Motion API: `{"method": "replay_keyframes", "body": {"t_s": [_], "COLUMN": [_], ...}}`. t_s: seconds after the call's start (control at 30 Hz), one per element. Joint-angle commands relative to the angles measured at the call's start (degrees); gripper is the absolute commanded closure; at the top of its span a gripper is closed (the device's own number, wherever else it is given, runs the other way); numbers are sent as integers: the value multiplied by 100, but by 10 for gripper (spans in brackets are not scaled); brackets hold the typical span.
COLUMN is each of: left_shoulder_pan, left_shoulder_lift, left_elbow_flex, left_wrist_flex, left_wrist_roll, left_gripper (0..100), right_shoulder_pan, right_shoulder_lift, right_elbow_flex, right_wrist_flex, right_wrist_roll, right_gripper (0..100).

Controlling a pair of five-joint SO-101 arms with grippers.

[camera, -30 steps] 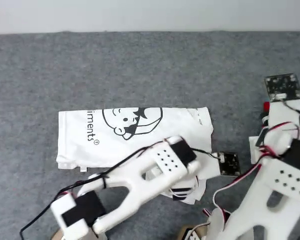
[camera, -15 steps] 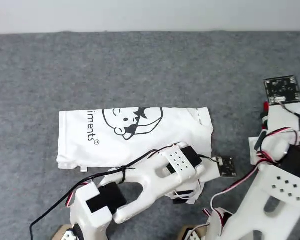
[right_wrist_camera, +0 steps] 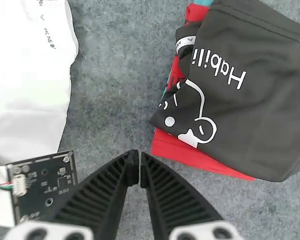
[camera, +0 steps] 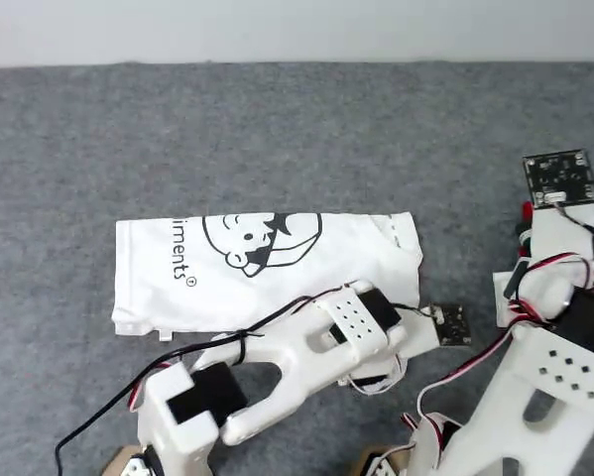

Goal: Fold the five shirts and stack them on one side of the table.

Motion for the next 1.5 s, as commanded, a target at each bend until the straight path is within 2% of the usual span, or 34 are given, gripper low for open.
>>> {"method": "replay_keyframes", "body": {"t_s": [0.0,0.27,0.47,0.67,0.9,1.0,1.23,1.47], "left_shoulder_pan": [-53,-738,-1178,-1600,-2127,-2215,-2505,-2479], "left_shoulder_lift": [-747,-1090,-1002,-527,-158,-114,-149,-712], "left_elbow_flex": [-207,-409,-418,-426,-426,-435,-479,-1420], "left_wrist_flex": [-53,-158,-818,-1371,-2013,-2145,-2013,-369], "left_wrist_roll": [-255,-316,-325,-721,-703,-712,-1152,-1380], "left_gripper": [985,985,985,980,836,824,828,904], "right_shoulder_pan": [57,31,31,31,31,31,40,48], "right_shoulder_lift": [-163,-110,-110,-127,-110,-110,-119,-163], "right_elbow_flex": [-44,-26,97,220,229,229,229,229], "right_wrist_flex": [-84,-136,-374,-365,-365,-365,-365,-321], "right_wrist_roll": [-9,-9,-9,-9,-9,-9,-9,-9], "right_gripper": [984,984,984,984,984,984,984,984]}}
